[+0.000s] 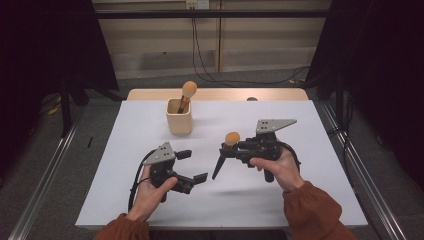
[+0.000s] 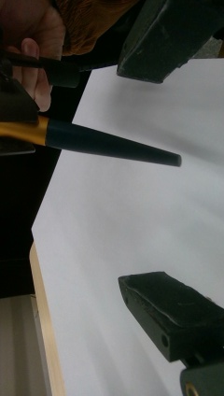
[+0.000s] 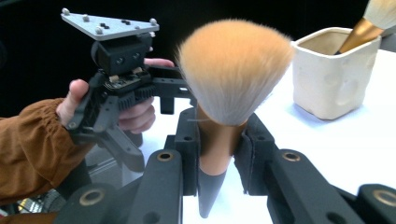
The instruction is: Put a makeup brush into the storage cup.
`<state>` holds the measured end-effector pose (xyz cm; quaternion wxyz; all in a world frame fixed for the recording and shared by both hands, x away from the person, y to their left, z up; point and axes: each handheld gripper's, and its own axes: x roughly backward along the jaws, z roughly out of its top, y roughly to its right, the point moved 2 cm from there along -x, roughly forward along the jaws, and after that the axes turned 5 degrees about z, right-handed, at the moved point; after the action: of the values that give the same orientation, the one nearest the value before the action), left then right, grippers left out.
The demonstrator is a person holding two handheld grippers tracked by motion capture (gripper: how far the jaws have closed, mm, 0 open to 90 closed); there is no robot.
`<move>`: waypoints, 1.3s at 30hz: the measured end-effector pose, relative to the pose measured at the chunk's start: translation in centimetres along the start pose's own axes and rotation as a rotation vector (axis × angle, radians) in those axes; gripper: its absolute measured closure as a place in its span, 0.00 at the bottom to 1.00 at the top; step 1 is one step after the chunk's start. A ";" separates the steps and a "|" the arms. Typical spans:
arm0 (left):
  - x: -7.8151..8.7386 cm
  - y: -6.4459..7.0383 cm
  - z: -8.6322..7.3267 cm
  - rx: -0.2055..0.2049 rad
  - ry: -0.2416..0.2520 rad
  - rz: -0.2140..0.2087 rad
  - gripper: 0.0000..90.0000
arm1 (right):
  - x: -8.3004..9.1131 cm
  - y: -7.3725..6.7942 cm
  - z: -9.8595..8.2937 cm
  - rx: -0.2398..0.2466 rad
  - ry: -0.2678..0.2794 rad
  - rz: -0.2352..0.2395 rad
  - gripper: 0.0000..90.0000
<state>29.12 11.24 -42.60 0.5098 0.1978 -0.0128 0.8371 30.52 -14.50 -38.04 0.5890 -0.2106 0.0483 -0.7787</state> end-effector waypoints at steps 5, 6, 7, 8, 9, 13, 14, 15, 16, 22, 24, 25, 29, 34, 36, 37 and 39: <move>-0.3 0.2 0.4 -0.013 -0.001 0.004 0.03 | -0.5 -0.1 0.3 0.020 -0.065 0.000 0.81; -0.3 0.2 0.4 -0.015 -0.002 0.007 0.03 | -0.6 -0.2 0.4 0.021 -0.076 0.000 0.81; -0.3 0.2 0.4 -0.019 -0.003 0.009 0.03 | -0.7 -0.2 0.4 0.023 -0.089 0.000 0.81; -0.3 0.2 0.4 -0.023 -0.006 0.006 0.03 | -0.8 -0.2 0.5 0.025 -0.097 0.002 0.81; -0.4 0.2 0.4 -0.030 -0.010 0.007 0.03 | -0.9 -0.2 0.6 0.029 -0.106 0.004 0.81; -0.6 0.3 0.4 -0.045 -0.022 0.004 0.03 | -1.3 -0.1 0.8 0.031 -0.139 0.007 0.81; -0.7 0.4 0.4 -0.049 -0.021 0.003 0.03 | -1.4 -0.1 0.8 0.030 -0.148 0.007 0.81; -0.8 0.5 0.4 -0.050 -0.026 -0.001 0.02 | -1.5 0.0 0.8 0.031 -0.160 0.007 0.81; -0.9 0.5 0.5 -0.049 -0.032 -0.002 0.02 | -1.7 0.0 0.9 0.031 -0.172 0.007 0.81; -1.7 0.6 0.8 -0.056 -0.056 -0.013 0.02 | -2.1 -0.3 1.2 0.033 -0.199 0.025 0.81; -1.9 0.8 0.9 -0.058 -0.060 -0.026 0.02 | -2.2 -0.3 1.4 0.037 -0.203 0.024 0.81; -2.1 0.9 1.0 -0.063 -0.061 -0.029 0.02 | -2.3 -0.3 1.4 0.038 -0.208 0.023 0.81; -2.6 1.1 1.3 -0.081 -0.062 0.012 0.04 | -2.5 -0.3 1.3 0.037 -0.211 0.030 0.81; -3.0 1.3 1.3 -0.085 -0.070 -0.026 0.05 | -2.7 -0.4 1.2 0.038 -0.205 0.033 0.81; -3.1 1.2 1.3 -0.092 -0.067 -0.025 0.08 | -2.8 -0.4 1.2 0.040 -0.208 0.034 0.81; -3.1 1.2 1.3 -0.094 -0.063 -0.020 0.12 | -2.9 -0.4 1.2 0.040 -0.207 0.036 0.81; -3.0 1.1 1.3 -0.092 -0.056 -0.004 0.15 | -3.0 -0.5 1.1 0.039 -0.207 0.035 0.81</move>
<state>29.83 7.84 -42.23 0.5196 0.1975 -0.0652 0.8287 31.19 -11.34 -37.72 0.6085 -0.2776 -0.0246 -0.7430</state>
